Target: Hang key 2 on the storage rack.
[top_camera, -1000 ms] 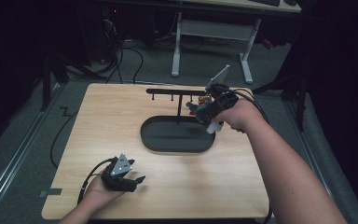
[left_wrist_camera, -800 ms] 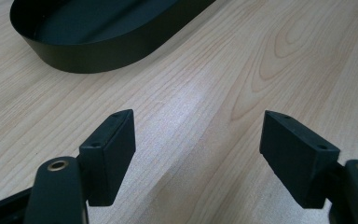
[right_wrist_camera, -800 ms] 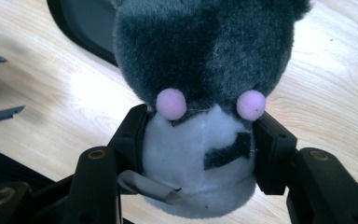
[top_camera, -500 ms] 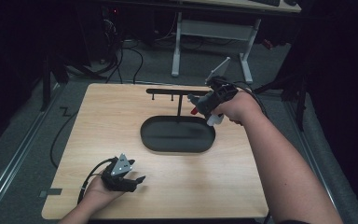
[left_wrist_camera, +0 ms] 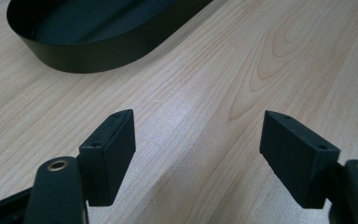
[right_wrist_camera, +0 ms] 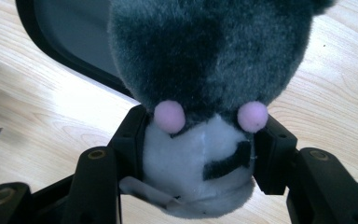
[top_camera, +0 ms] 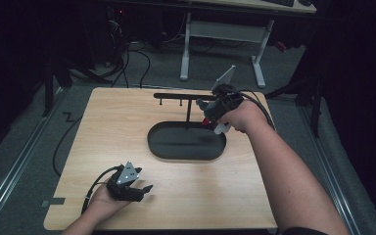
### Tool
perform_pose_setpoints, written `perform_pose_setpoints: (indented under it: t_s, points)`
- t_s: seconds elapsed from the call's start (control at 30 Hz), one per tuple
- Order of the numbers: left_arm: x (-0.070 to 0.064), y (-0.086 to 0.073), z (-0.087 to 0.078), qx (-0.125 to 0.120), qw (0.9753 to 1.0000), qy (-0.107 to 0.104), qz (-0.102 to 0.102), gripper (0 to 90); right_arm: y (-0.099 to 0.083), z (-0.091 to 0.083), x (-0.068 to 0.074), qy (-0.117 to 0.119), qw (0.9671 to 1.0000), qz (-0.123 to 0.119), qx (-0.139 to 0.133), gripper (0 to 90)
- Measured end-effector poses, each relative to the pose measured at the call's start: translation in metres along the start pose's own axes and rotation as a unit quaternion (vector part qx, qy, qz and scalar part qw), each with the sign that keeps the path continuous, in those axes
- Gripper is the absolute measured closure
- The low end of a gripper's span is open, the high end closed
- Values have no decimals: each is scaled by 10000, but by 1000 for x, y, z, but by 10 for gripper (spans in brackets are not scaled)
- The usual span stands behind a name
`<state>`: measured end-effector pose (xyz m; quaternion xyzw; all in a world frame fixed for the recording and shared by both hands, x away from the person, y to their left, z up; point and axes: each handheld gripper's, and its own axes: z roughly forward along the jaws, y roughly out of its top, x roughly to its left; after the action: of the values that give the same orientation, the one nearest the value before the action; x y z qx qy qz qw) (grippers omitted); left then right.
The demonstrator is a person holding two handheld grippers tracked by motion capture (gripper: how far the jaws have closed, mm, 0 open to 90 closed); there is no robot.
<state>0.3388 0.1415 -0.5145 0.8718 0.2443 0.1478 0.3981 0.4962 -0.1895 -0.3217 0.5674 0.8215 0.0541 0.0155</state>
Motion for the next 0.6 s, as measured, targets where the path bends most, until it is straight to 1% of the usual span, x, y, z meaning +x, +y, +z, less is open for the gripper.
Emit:
perform_pose_setpoints:
  t_s: [0.07,0.13,0.17,0.2,0.23,0.3,0.37,0.43,0.57,0.6]
  points:
    - [0,0,0,33,10000,-24,10,271,0,3,2,-5,10000,12,38,467]
    - [0,0,0,12,10000,-7,6,271,0,6,4,-28,10000,-41,54,467]
    - [-1,0,0,18,10000,-7,10,271,1,7,5,20,10000,-26,73,467]
    - [-1,0,0,18,10000,-7,10,271,1,7,5,20,10000,-26,73,467]
    - [-1,0,0,19,10000,-8,10,271,1,9,6,46,9999,-120,76,468]
    - [-1,0,0,18,10000,-5,8,271,3,13,8,68,9999,-58,133,468]
    - [-1,0,0,21,10000,-4,11,271,4,20,9,54,9998,-114,177,468]
    - [-1,0,0,26,10000,-3,11,271,5,27,10,100,9997,-140,199,468]
    - [0,0,0,25,10000,3,4,271,6,32,11,156,9995,-105,237,468]
    - [0,0,0,25,10000,2,4,271,7,34,10,163,9995,-157,232,468]
